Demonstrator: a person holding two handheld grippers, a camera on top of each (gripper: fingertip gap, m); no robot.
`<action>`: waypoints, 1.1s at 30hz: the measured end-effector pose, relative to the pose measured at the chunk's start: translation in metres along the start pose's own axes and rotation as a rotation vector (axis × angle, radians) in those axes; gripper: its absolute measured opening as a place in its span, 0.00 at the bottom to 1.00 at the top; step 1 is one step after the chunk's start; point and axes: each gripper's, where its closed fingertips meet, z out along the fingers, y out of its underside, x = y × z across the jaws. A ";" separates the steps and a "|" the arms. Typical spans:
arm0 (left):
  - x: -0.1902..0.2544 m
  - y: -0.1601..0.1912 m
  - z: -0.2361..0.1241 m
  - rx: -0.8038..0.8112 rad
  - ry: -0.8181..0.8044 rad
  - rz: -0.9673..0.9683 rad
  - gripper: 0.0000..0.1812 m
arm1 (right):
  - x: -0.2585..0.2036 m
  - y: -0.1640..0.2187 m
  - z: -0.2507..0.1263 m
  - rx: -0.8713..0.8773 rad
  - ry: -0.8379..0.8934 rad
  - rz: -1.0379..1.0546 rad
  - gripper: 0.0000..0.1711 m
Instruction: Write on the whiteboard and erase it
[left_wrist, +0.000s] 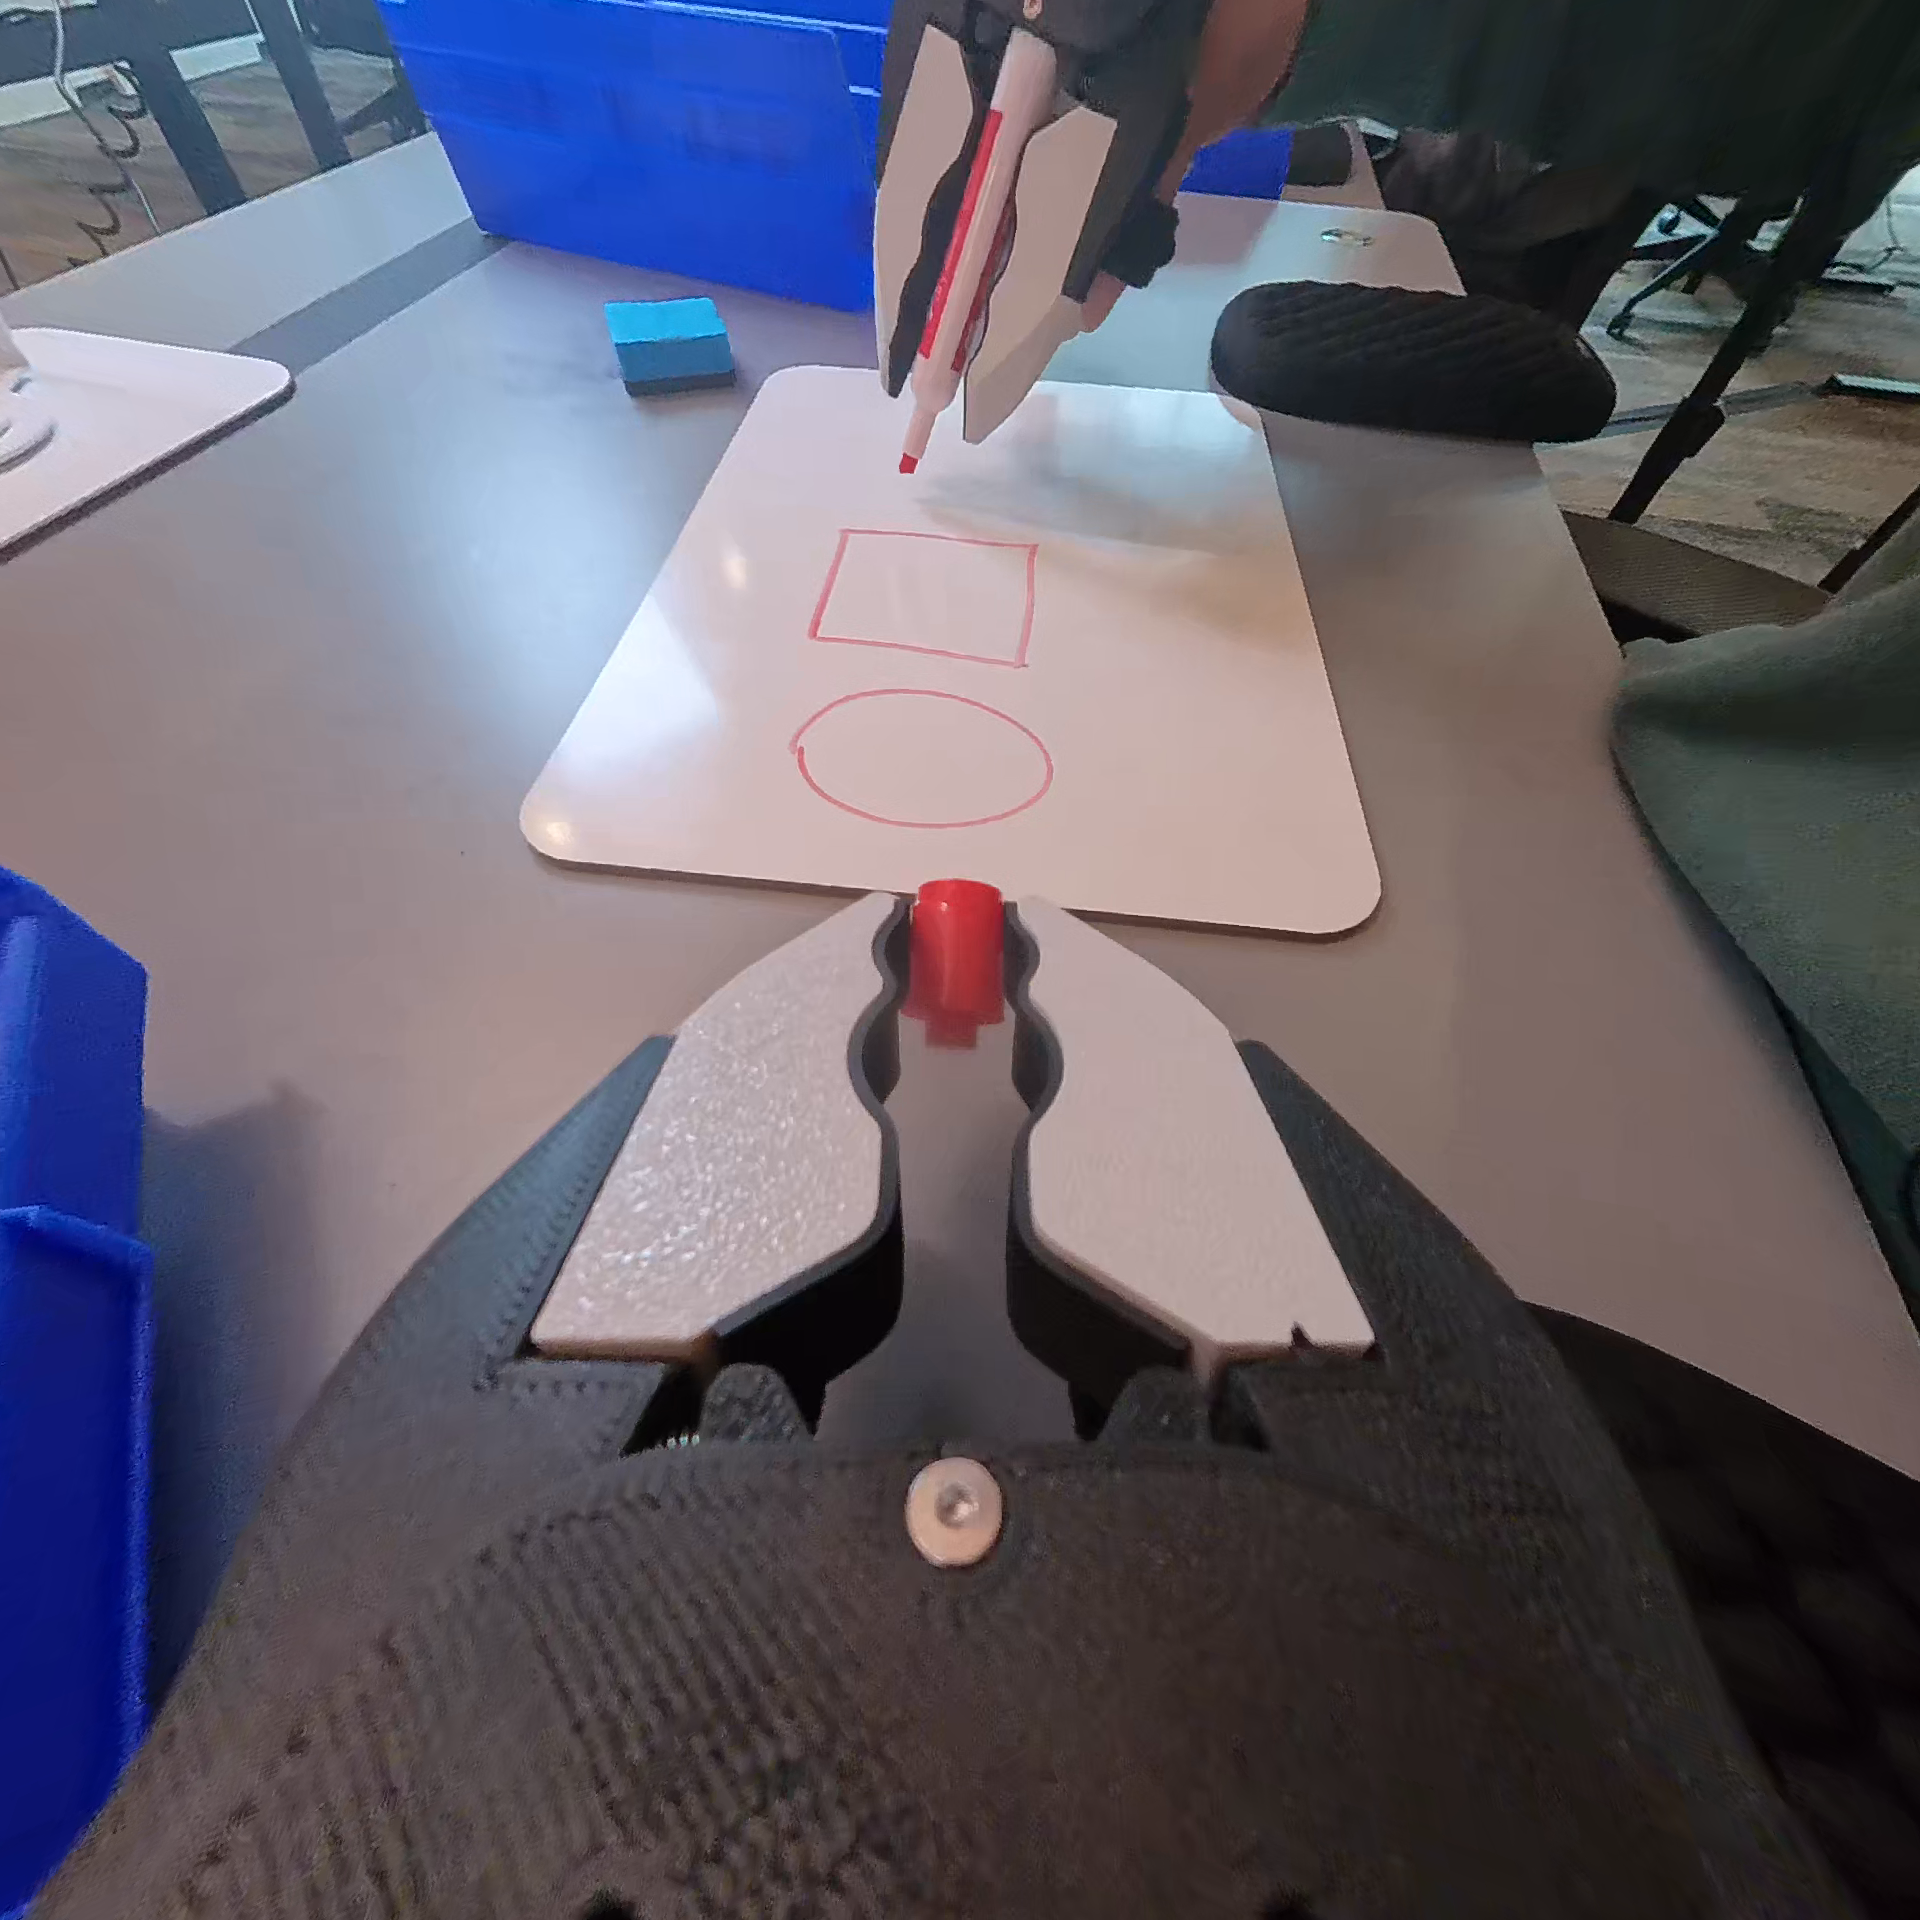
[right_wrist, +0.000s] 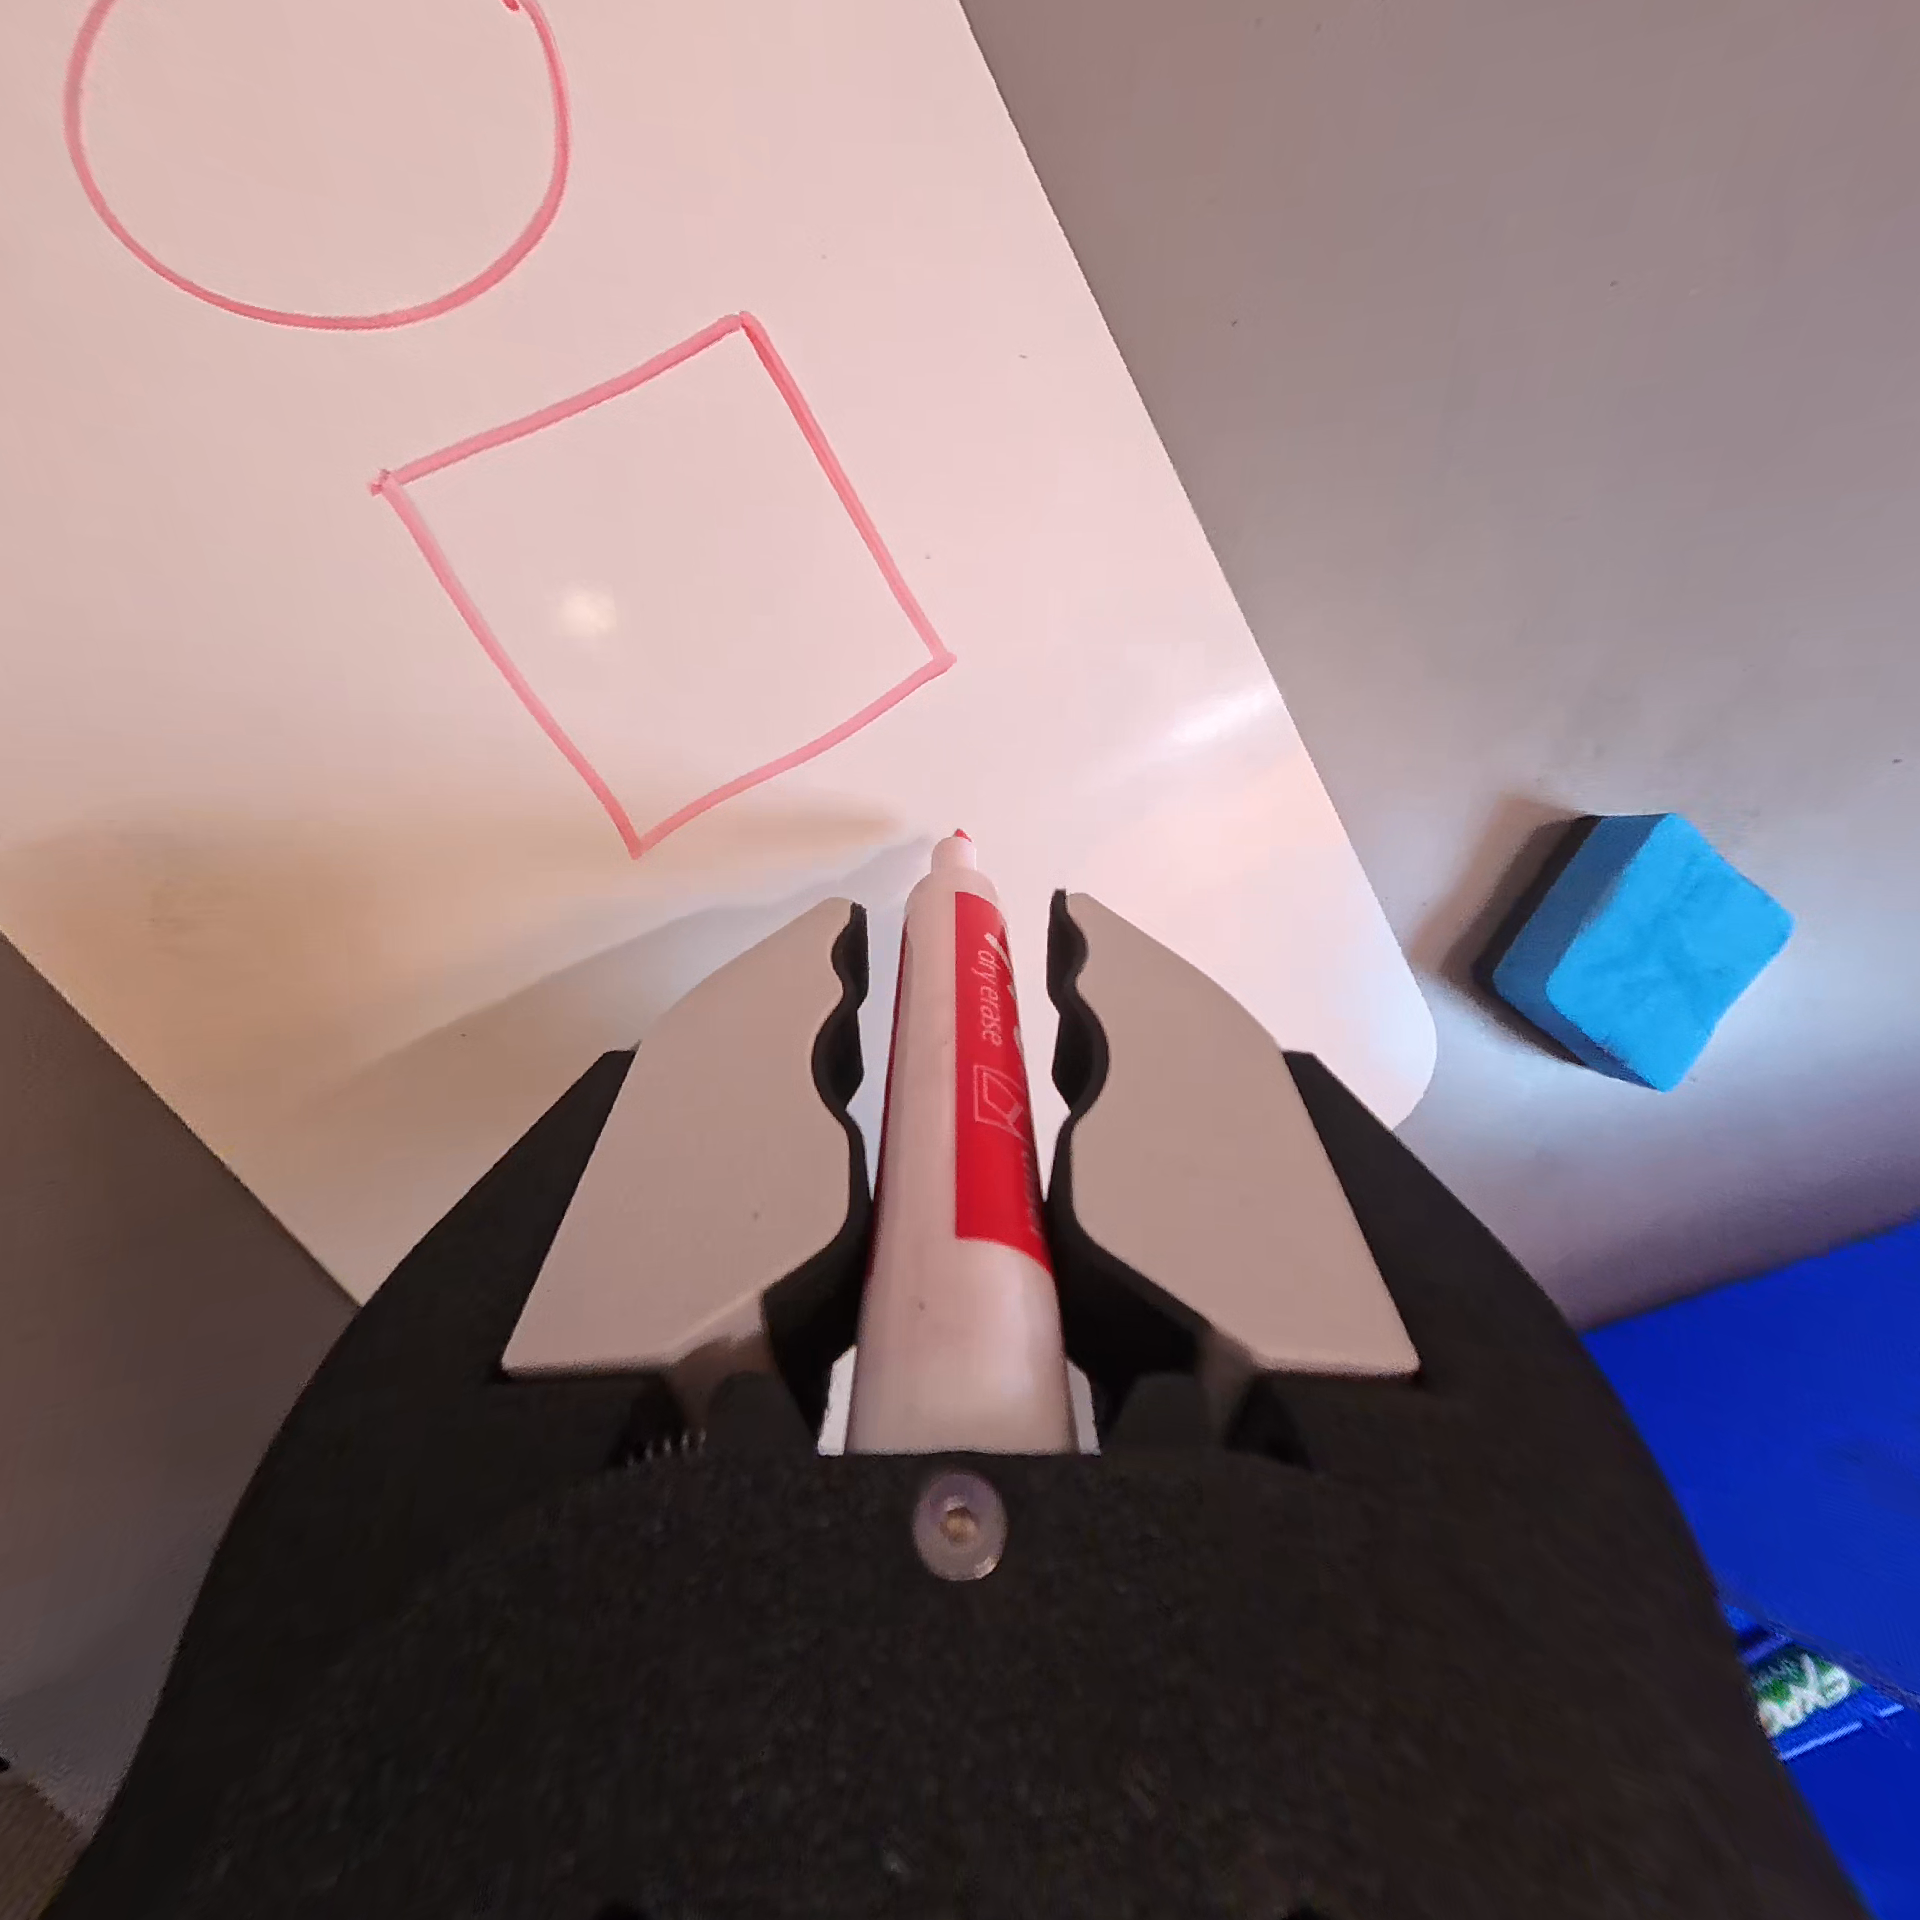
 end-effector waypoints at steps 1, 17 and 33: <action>-0.001 0.000 0.000 0.004 -0.002 -0.004 0.09 | 0.001 0.000 0.000 -0.001 -0.004 0.000 0.20; -0.005 0.000 0.000 0.000 -0.018 -0.024 0.09 | -0.015 0.003 0.007 -0.010 -0.036 -0.018 0.20; -0.006 0.001 0.000 -0.006 -0.022 -0.026 0.09 | 0.006 0.021 -0.011 0.010 0.036 0.047 0.20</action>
